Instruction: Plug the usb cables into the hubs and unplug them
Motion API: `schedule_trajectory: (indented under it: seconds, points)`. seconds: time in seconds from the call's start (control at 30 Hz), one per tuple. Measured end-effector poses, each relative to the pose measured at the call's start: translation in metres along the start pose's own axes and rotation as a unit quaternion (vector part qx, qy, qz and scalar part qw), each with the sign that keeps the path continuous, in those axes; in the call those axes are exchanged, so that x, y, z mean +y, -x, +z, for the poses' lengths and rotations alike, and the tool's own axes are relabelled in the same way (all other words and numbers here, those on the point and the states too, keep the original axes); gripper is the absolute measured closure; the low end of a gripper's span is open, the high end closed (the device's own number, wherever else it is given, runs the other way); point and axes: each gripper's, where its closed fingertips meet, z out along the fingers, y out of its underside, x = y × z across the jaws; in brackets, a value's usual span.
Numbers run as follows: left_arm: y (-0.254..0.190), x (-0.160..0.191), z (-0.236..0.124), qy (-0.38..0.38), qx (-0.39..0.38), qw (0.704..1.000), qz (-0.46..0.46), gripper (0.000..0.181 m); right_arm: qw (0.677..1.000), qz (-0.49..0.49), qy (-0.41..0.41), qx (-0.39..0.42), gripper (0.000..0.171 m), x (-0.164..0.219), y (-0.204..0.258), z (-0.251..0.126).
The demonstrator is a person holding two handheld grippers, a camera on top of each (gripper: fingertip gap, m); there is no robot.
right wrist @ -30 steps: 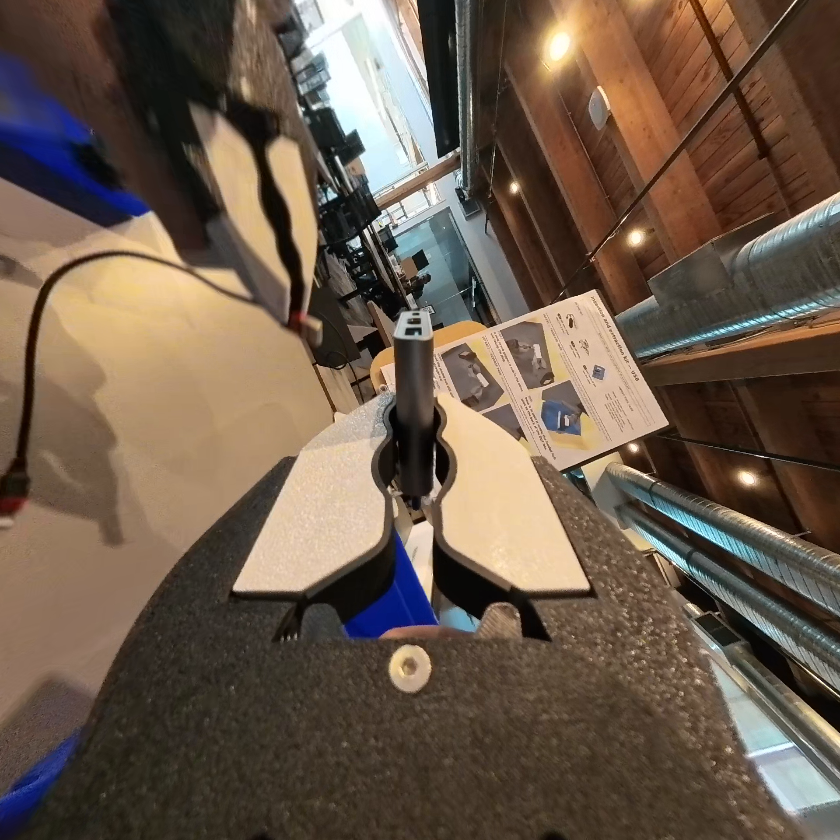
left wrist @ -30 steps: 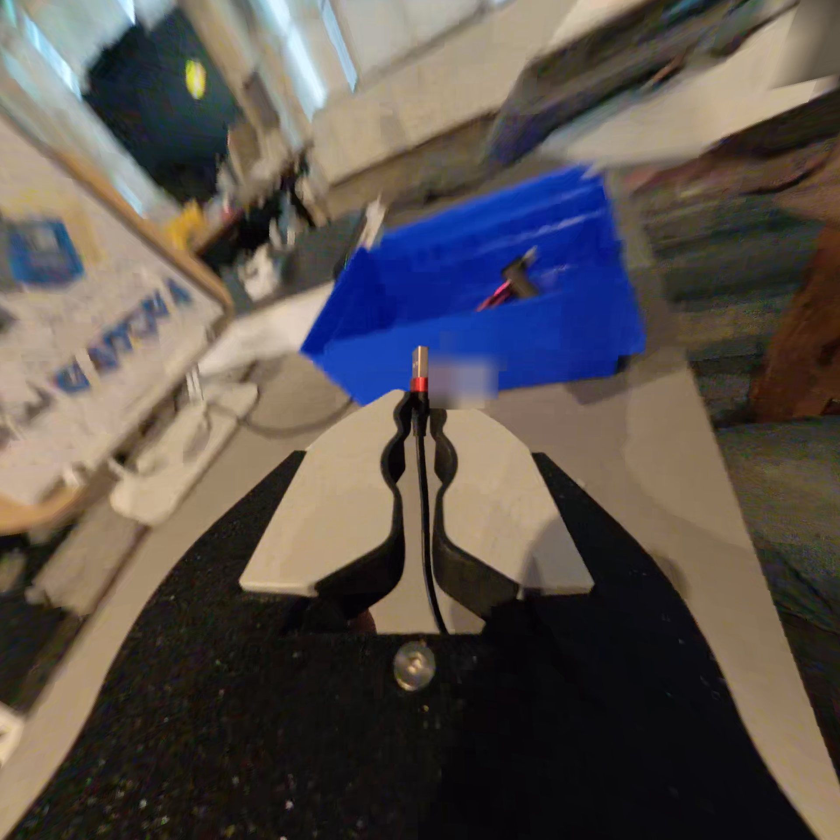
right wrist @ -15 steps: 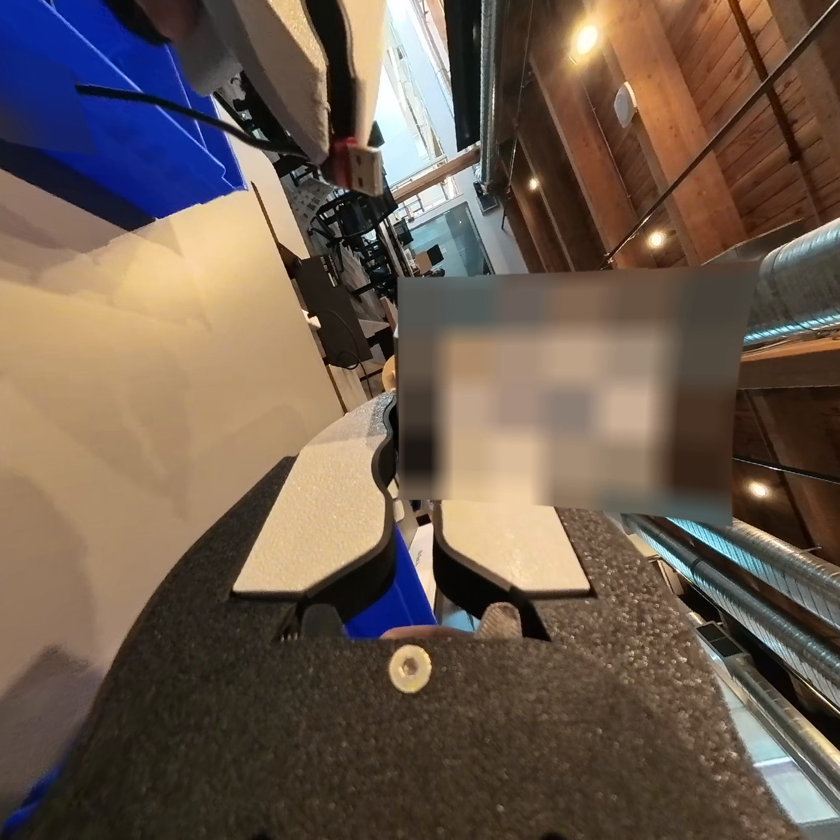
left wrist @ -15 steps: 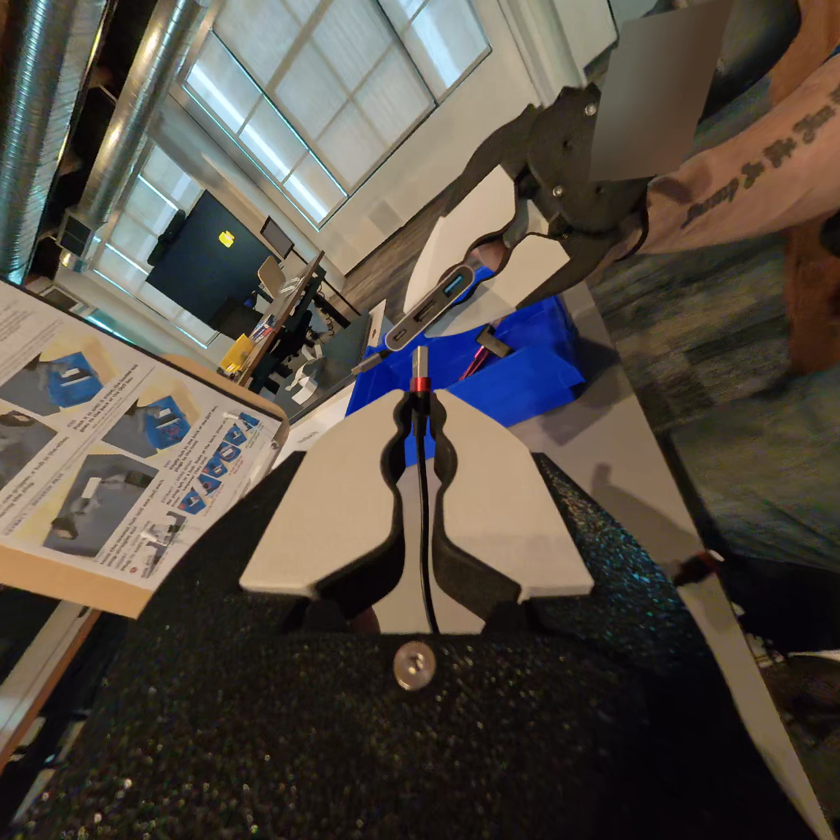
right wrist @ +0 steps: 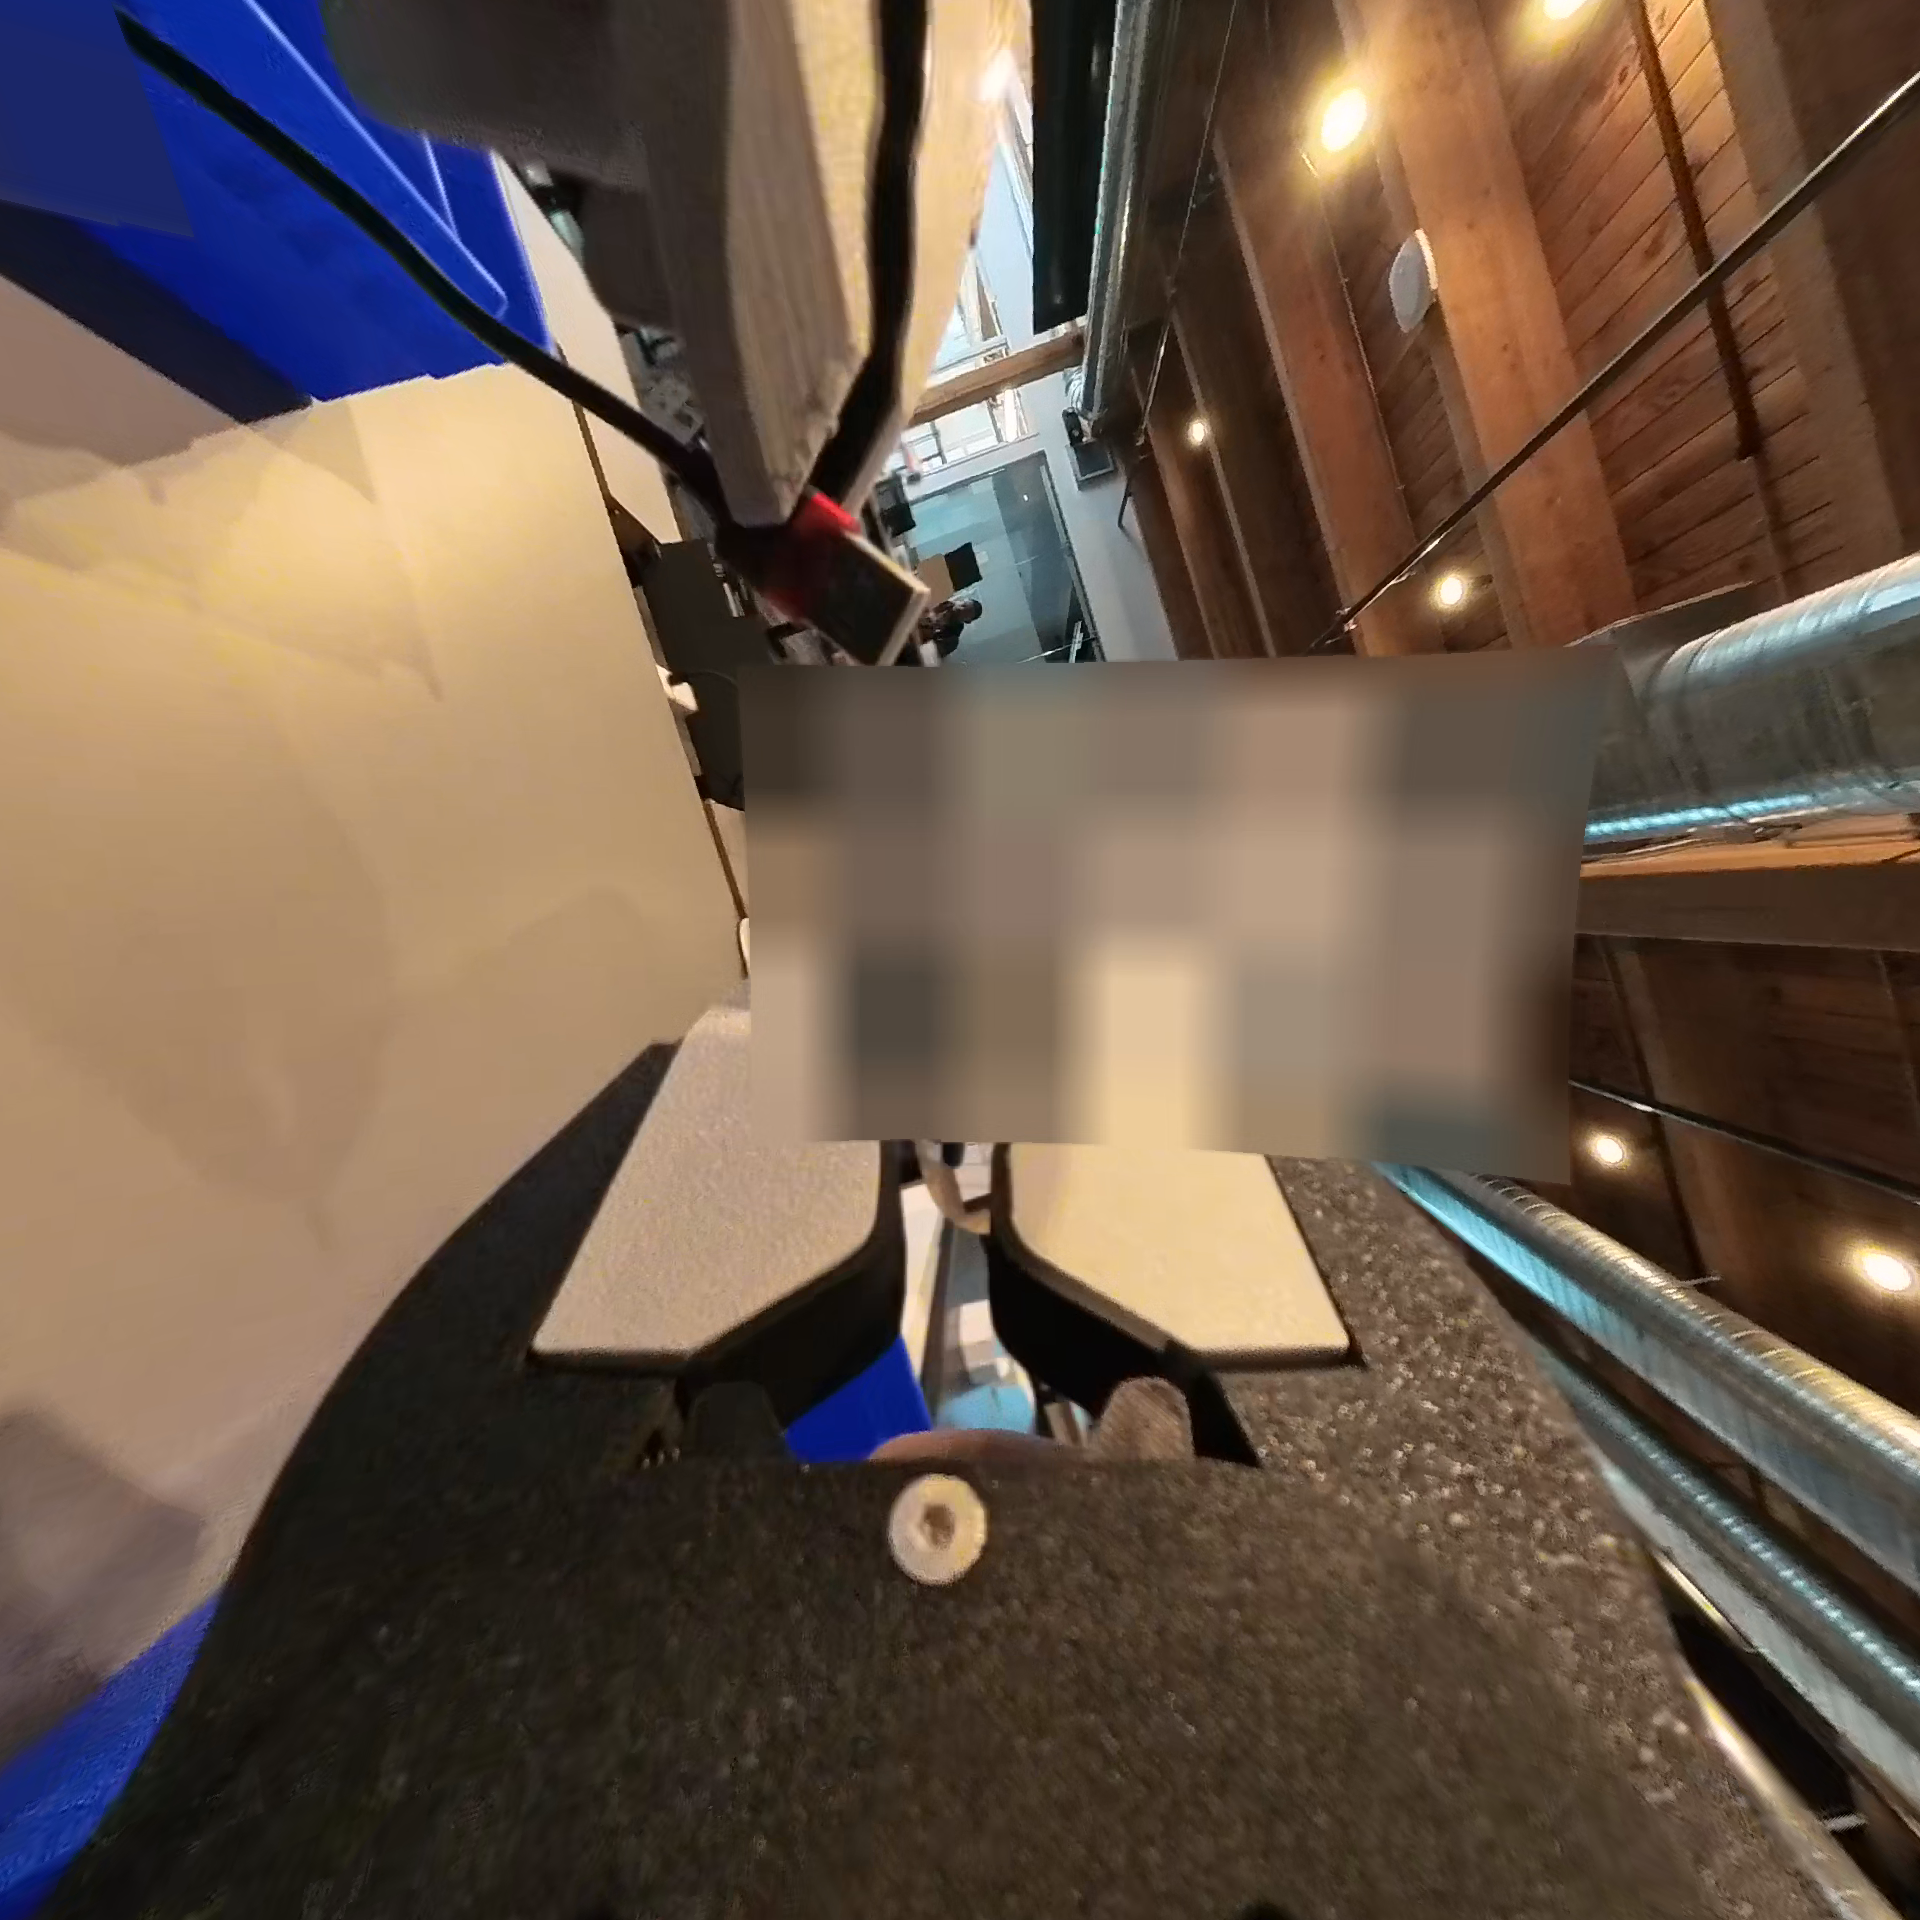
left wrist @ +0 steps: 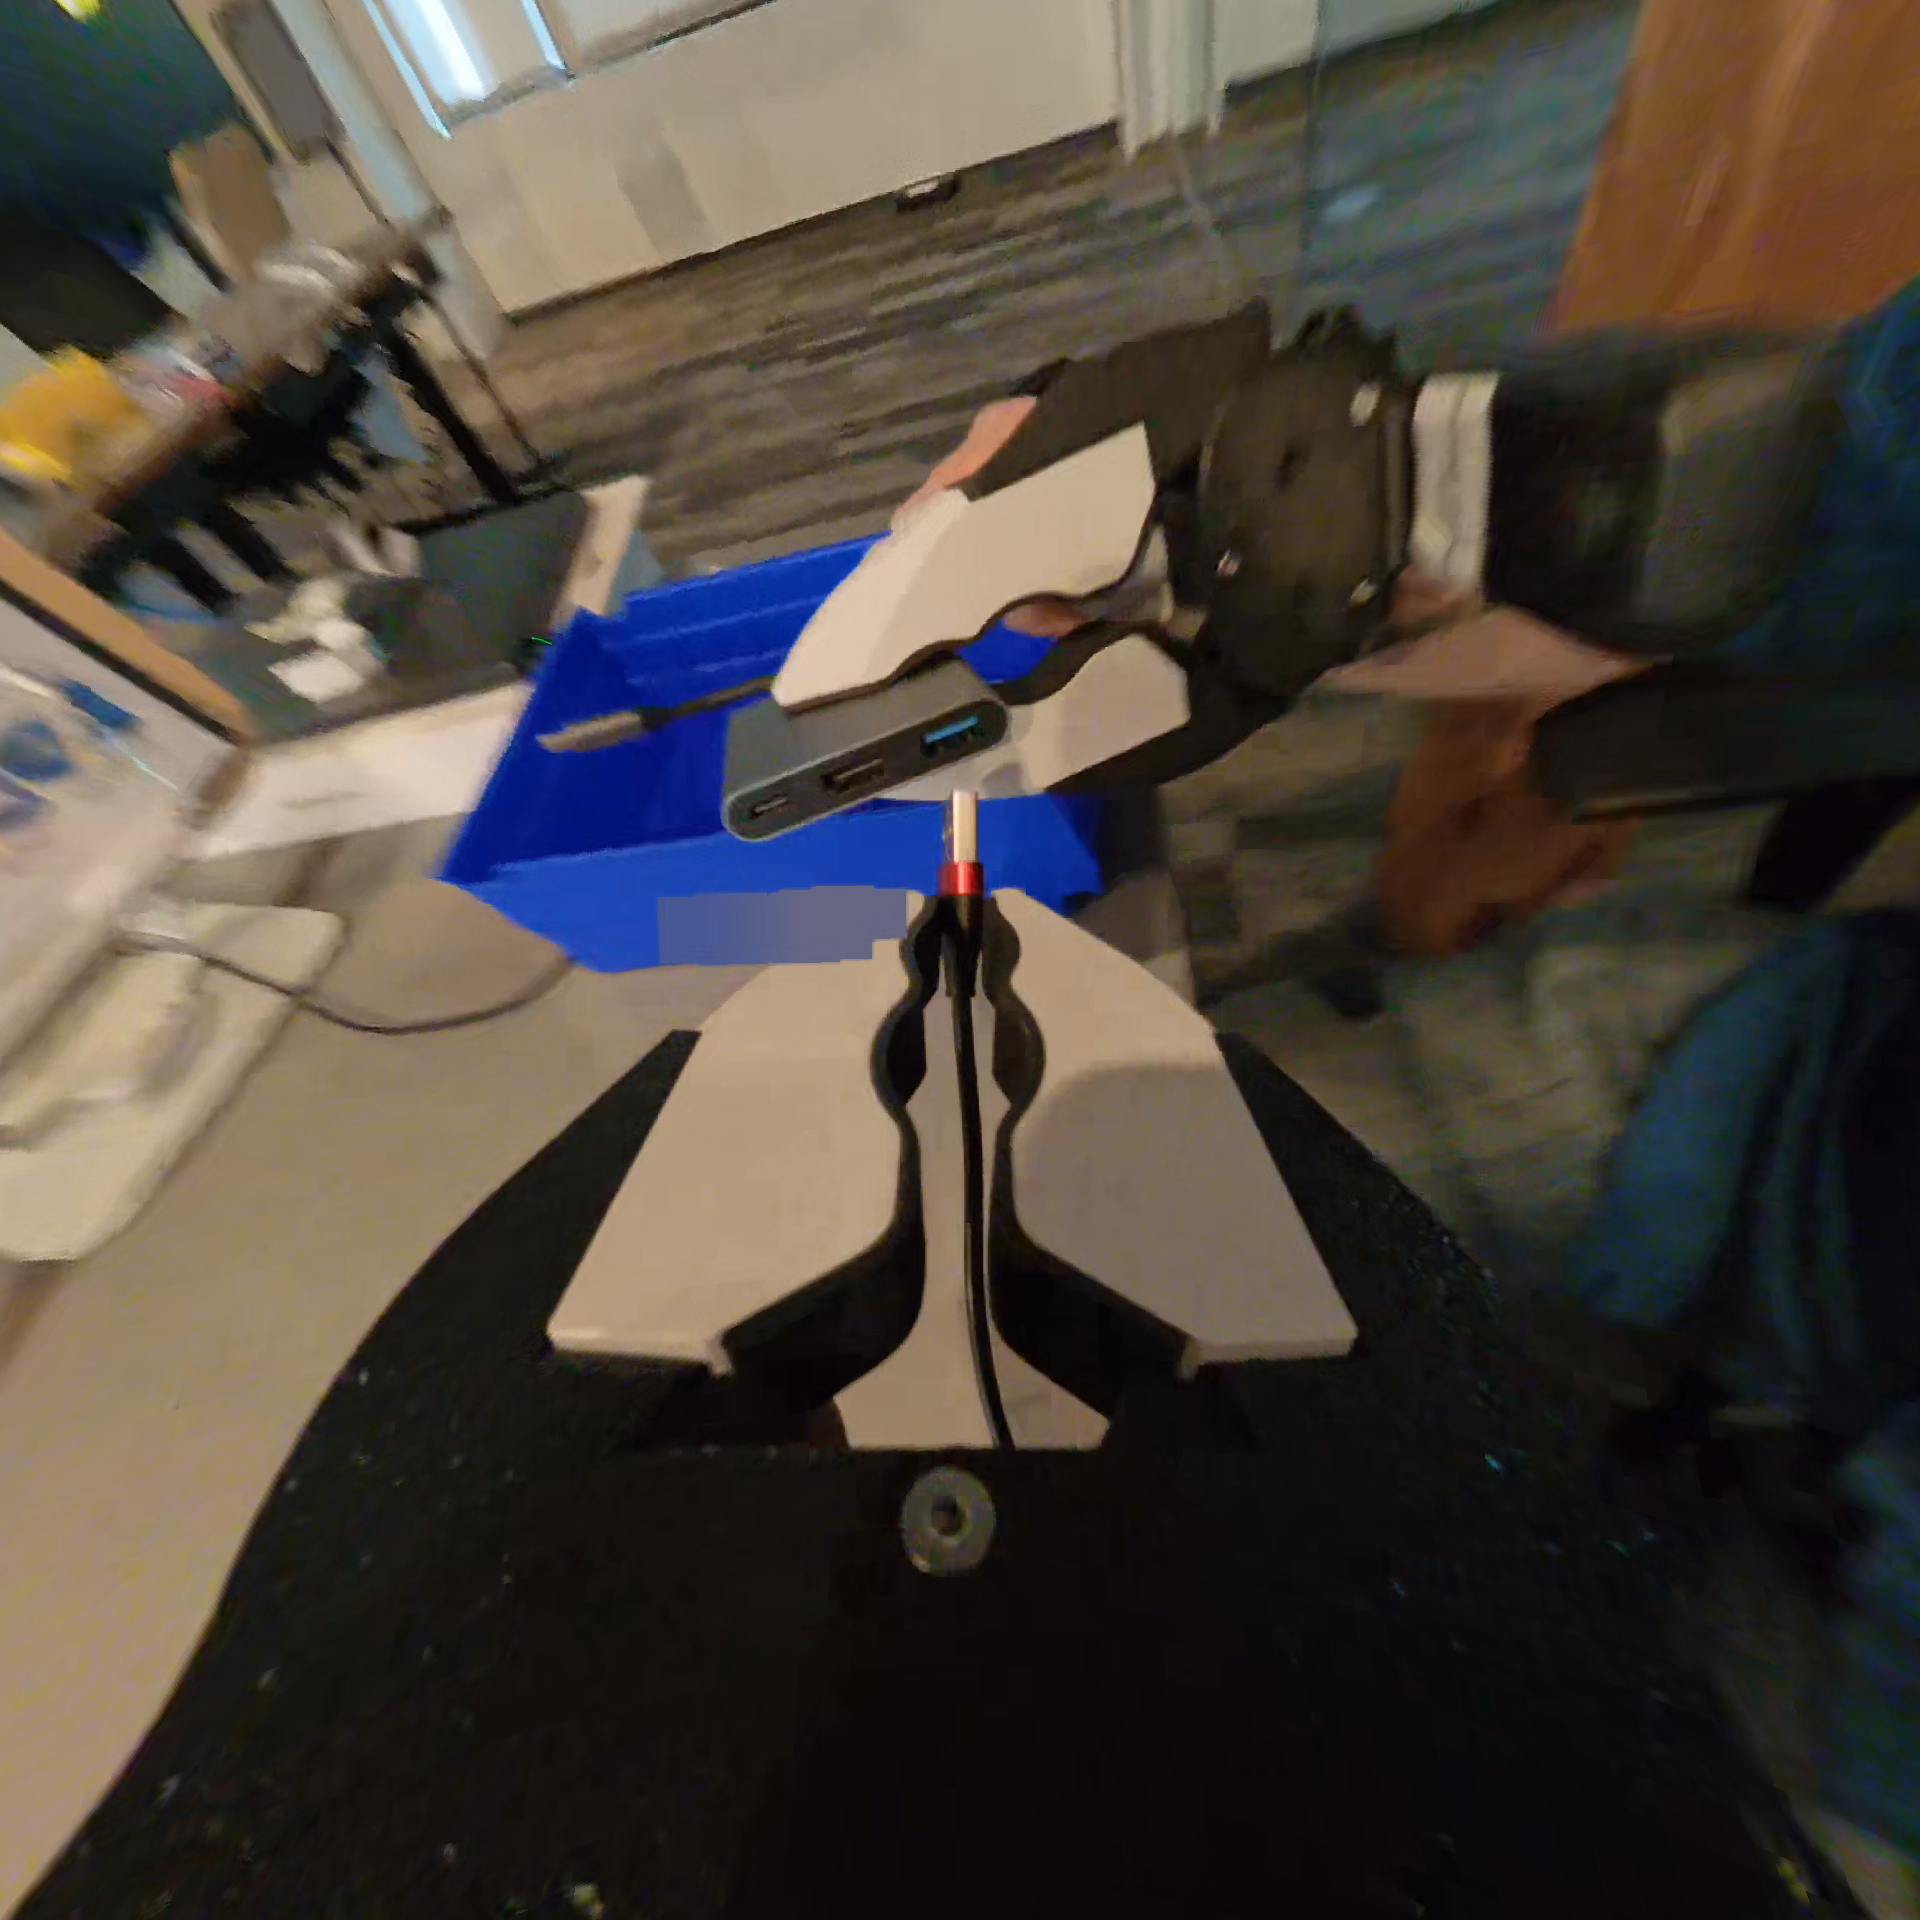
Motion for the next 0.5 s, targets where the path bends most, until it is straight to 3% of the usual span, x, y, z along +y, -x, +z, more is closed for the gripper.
schedule_trajectory:
  seconds: [0.1, 0.23, 0.5]
  points:
    - [-0.006, -0.006, -0.001, -0.053, 0.091, 0.984, -0.146, 0.174, 0.999, -0.035, -0.005, 0.010, 0.160, -0.001, -0.002, 0.003]
    - [-0.003, -0.011, -0.004, -0.124, 0.187, 0.923, -0.312, 0.175, 0.997, -0.075, -0.016, 0.016, 0.160, -0.004, -0.003, 0.005]
    - [-0.013, 0.014, 0.002, -0.137, 0.276, 0.846, -0.434, 0.175, 0.983, -0.172, -0.053, 0.024, 0.160, -0.011, -0.006, 0.006]
